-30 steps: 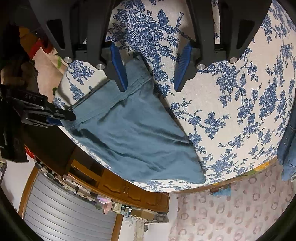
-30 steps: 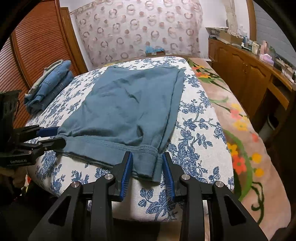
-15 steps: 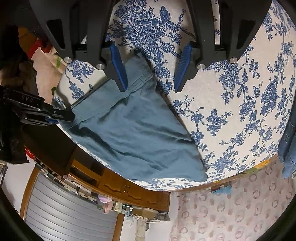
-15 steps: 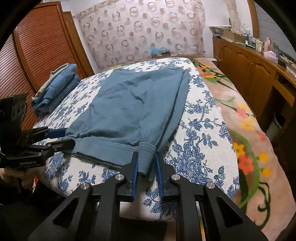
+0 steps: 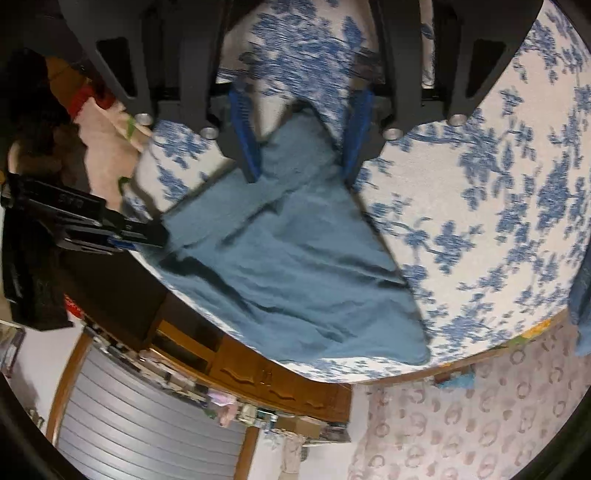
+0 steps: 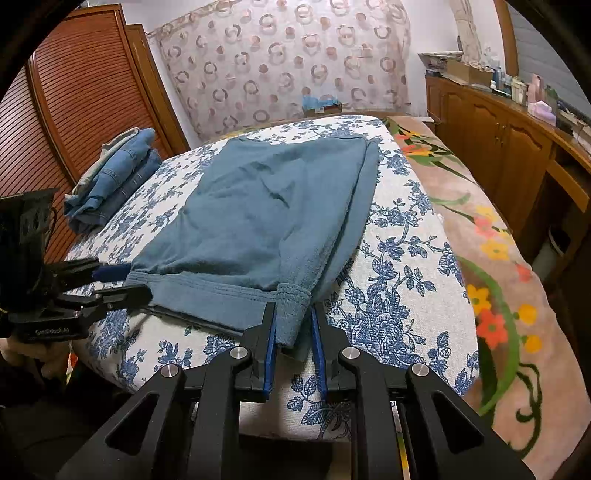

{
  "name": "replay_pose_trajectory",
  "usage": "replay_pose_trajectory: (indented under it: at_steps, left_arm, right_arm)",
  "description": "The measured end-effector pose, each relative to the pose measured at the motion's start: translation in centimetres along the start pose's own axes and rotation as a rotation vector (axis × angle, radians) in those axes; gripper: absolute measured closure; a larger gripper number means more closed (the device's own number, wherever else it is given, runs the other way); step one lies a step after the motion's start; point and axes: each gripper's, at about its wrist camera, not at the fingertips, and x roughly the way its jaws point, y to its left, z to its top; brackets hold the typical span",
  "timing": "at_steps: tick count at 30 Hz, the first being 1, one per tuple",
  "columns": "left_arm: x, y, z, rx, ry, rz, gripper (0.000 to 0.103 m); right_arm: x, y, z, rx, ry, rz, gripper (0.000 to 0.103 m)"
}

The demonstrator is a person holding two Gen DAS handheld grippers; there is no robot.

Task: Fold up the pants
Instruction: 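Close the right tool on one hem corner while the left tool pinches the other corner, then lift the teal shorts off the bed with both tools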

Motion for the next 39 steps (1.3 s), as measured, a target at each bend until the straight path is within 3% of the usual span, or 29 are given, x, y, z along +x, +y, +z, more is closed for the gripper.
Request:
replay_pose_trajectory:
  at_steps: [8, 15, 39]
  left_arm:
    - [-0.3, 0.3, 0.2, -0.019, -0.017, -0.018, 0.085]
    - [-3.4, 0.5, 2.0, -0.014, -0.104, -0.030, 0.086]
    - [-19.9, 4.5, 8.9, 0.014, -0.482, 0.148, 0.088]
  right_arm:
    - [-0.3, 0.3, 0.1, 0.004, -0.028, 0.026, 0.090]
    - [-2.3, 1.3, 1.8, -0.024, -0.123, 0.068, 0.092]
    - [-9.0, 10.1, 12.4, -0.298, -0.418, 0.193, 0.093]
